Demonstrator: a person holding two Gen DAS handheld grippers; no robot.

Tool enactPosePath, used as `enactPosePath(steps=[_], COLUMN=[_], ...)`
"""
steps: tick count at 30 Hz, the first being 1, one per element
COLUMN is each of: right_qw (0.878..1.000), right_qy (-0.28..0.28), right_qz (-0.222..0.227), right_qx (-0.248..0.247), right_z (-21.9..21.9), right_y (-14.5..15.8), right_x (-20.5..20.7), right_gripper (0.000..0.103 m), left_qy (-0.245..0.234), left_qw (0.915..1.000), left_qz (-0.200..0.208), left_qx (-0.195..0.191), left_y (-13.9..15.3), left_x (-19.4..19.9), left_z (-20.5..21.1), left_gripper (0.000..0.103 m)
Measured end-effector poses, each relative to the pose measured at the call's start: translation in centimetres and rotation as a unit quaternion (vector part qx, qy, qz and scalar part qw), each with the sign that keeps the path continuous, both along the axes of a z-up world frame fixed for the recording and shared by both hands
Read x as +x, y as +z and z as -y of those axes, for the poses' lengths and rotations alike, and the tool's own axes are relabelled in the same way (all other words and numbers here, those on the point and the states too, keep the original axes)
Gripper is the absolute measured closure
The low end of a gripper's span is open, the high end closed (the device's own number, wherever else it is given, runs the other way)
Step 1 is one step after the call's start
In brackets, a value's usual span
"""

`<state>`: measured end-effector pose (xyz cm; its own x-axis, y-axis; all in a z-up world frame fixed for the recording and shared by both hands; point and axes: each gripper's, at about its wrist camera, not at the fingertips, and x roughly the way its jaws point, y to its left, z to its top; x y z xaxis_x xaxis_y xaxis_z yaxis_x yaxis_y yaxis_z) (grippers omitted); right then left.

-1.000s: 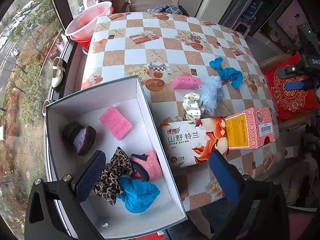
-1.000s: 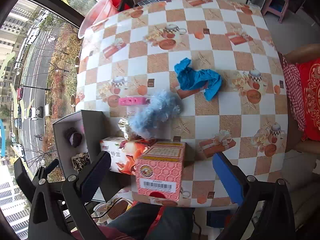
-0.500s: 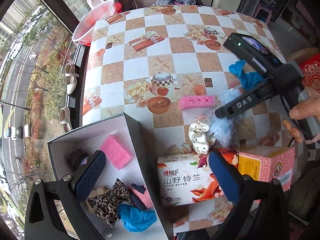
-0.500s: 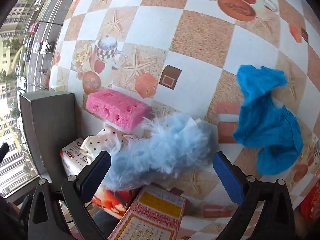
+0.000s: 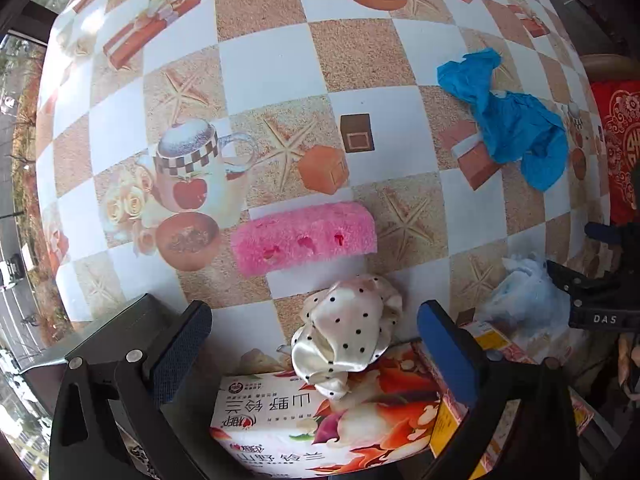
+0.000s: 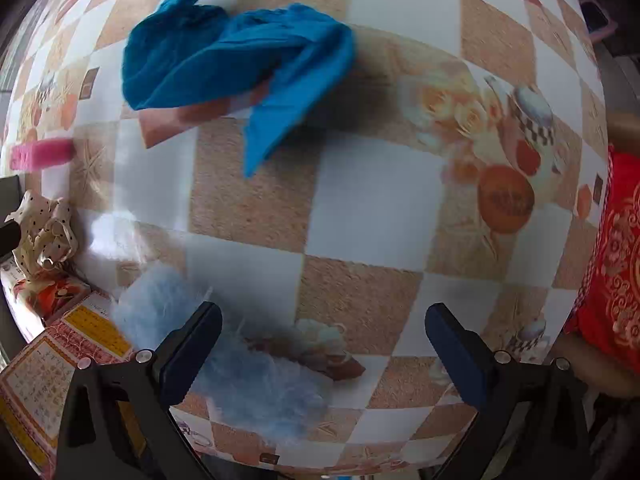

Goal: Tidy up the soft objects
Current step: 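Grasp the second pink foam block with the left tool while the right tool grasps the light-blue fluffy boa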

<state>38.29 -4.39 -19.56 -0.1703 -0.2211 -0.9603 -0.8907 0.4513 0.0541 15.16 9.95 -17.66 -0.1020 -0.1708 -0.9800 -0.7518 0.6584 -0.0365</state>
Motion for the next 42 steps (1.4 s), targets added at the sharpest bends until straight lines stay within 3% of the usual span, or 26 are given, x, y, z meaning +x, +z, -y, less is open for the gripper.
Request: enactPosePath(steps=[3, 5, 7, 9, 13, 19, 23, 29, 34, 42], right_qw=[0.999, 0.999, 0.997, 0.995, 0.993, 0.995, 0.993, 0.995, 0.997, 0.997], right_qy=[-0.031, -0.045, -0.057, -0.068, -0.054, -0.025, -0.010, 0.024, 0.041, 0.059], right_qz=[-0.007, -0.008, -0.005, -0.008, -0.033, -0.052, -0.064, -0.050, -0.028, 0.004], right_qx=[0.015, 0.027, 0.042, 0.068, 0.099, 0.087, 0.096, 0.082, 0.060, 0.058], right_z=[1.5, 2.1, 2.6, 2.8, 2.9, 2.2, 1.9, 0.9, 0.7, 0.3], right_y=[0.5, 1.1, 2.0, 3.0, 4.3, 2.6, 2.0, 0.3, -1.9, -2.1], right_x=[0.8, 1.1, 1.3, 1.3, 0.8, -0.8, -3.0, -5.4, -6.0, -8.1], right_gripper=[0.000, 0.000, 0.000, 0.000, 0.000, 0.000, 0.000, 0.000, 0.000, 0.000], left_qy=[0.003, 0.003, 0.020, 0.048, 0.056, 0.078, 0.165, 0.237, 0.271, 0.315], left_qw=[0.9998, 0.9988, 0.9963, 0.9948, 0.9952, 0.9952, 0.9860, 0.9713, 0.9624, 0.9488], left_qz=[-0.019, -0.030, -0.030, -0.004, 0.020, 0.010, 0.018, 0.021, 0.022, 0.008], left_qx=[0.005, 0.039, 0.078, 0.090, 0.077, 0.058, 0.018, 0.005, -0.007, 0.012], left_y=[-1.6, -1.9, -0.9, 1.1, 3.4, 1.7, 0.0, -0.9, -2.0, -4.0], left_x=[0.6, 1.0, 1.2, 0.8, -0.6, -2.7, -3.6, -4.7, -5.2, -5.2], left_z=[-1.8, -3.6, -5.8, -7.3, -6.8, -4.4, -5.4, -7.8, -9.3, -10.0], left_gripper=[0.000, 0.000, 0.000, 0.000, 0.000, 0.000, 0.000, 0.000, 0.000, 0.000])
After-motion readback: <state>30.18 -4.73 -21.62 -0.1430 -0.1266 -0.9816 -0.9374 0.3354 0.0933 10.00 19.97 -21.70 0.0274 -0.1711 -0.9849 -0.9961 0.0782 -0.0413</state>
